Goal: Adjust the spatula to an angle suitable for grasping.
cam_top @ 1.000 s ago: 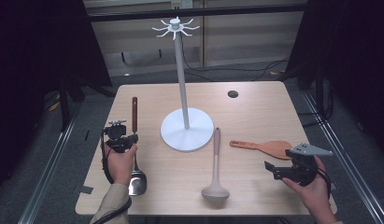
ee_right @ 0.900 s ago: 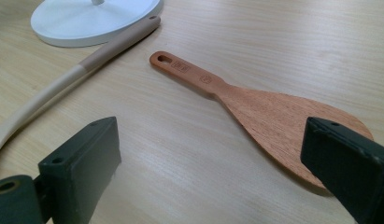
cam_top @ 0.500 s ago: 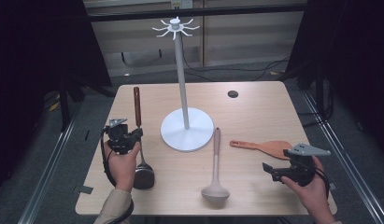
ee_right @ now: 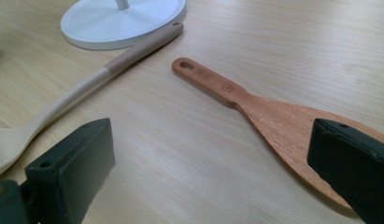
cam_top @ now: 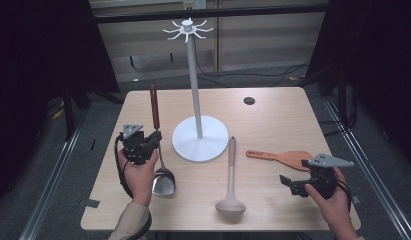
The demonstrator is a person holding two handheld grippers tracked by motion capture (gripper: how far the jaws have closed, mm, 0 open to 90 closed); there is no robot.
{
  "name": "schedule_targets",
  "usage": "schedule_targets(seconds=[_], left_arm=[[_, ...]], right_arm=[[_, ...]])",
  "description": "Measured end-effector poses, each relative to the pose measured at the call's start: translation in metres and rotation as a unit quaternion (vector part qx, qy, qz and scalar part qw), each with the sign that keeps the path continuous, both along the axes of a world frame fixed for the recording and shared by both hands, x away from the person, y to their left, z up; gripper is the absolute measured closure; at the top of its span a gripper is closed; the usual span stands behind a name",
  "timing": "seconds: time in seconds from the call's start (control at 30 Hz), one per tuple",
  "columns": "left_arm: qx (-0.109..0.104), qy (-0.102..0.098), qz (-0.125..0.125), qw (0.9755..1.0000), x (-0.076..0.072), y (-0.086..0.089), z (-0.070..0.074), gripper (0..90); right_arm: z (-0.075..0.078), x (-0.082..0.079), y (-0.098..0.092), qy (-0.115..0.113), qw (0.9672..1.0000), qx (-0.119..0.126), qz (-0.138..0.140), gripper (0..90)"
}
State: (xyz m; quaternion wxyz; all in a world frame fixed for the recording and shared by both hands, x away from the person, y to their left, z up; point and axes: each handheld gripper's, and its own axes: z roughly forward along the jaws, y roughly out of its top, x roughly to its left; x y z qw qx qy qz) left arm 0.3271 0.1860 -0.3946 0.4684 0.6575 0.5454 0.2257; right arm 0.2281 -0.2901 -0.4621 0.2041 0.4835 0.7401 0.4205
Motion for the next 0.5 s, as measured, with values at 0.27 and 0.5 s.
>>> schedule_targets(seconds=[0.27, 0.5], left_arm=[[-0.017, -0.059, -0.006, 0.9981, -0.007, -0.010, 0.000, 84.9], [-0.022, -0.112, -0.023, 0.9932, -0.013, -0.023, 0.006, 84.9]], right_arm=[[0.002, -0.001, 0.001, -0.011, 0.9999, -0.005, 0.005, 0.2], [0.003, -0.002, 0.001, -0.017, 0.9998, -0.003, 0.002, 0.3]])
